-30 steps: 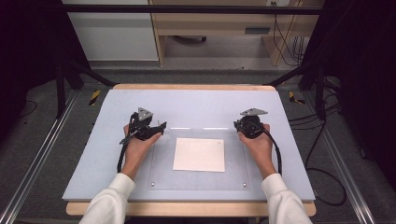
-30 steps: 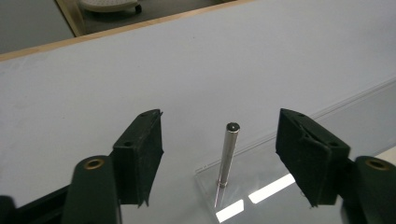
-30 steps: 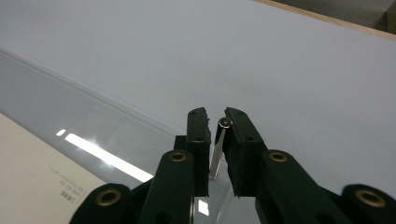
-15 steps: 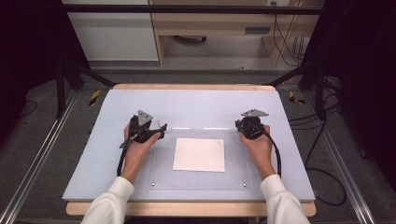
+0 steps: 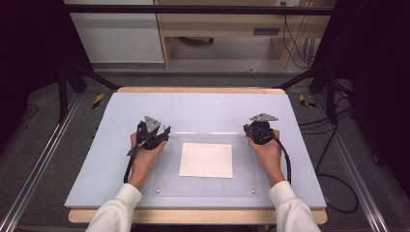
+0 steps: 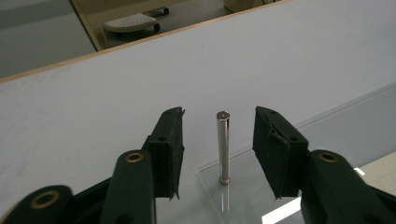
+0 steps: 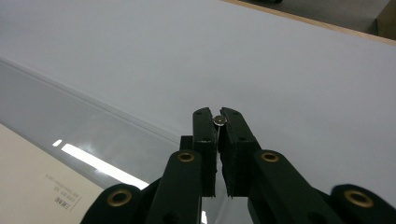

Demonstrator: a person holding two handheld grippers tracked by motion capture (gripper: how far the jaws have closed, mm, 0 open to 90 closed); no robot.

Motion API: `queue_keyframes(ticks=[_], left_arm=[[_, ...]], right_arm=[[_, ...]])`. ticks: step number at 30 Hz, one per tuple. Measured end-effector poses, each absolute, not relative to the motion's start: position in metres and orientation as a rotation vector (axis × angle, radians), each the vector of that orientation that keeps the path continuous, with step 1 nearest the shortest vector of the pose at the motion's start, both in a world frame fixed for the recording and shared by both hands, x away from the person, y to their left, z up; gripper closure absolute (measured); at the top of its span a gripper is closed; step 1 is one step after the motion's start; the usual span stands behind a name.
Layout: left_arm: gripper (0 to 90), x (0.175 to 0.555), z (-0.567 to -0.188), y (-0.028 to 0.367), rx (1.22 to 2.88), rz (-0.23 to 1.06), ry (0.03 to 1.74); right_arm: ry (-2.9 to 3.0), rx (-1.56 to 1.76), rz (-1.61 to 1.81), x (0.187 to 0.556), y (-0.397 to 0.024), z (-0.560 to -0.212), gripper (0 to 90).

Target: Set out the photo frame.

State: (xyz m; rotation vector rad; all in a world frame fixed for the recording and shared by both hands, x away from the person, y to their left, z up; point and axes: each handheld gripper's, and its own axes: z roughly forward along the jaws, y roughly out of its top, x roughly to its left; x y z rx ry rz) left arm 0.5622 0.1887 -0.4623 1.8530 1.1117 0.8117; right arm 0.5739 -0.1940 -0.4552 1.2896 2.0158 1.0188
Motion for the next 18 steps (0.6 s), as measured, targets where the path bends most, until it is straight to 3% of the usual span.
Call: queue_keyframes(ticks=[3, 6, 11, 18], left_arm=[[58.0, 0.5628, -0.4624, 0.1883, 1.852, 0.799, 1.116], [69.9, 0.5633, -0.4618, 0.1866, 1.842, 0.793, 1.117], [81.8, 0.5646, -0.4590, 0.1865, 1.849, 0.780, 1.139], [84.5, 0.5676, -0.4558, 0.1875, 1.844, 0.728, 1.176]], right_arm=[[2.017, 1.291, 1.017, 0.5740, -0.1939, -0.4551, 85.2], [2.017, 1.292, 1.016, 0.5742, -0.1939, -0.4550, 85.2], [2.021, 1.293, 1.014, 0.5746, -0.1940, -0.4546, 85.2], [2.036, 1.307, 0.997, 0.5766, -0.1932, -0.4524, 85.5]])
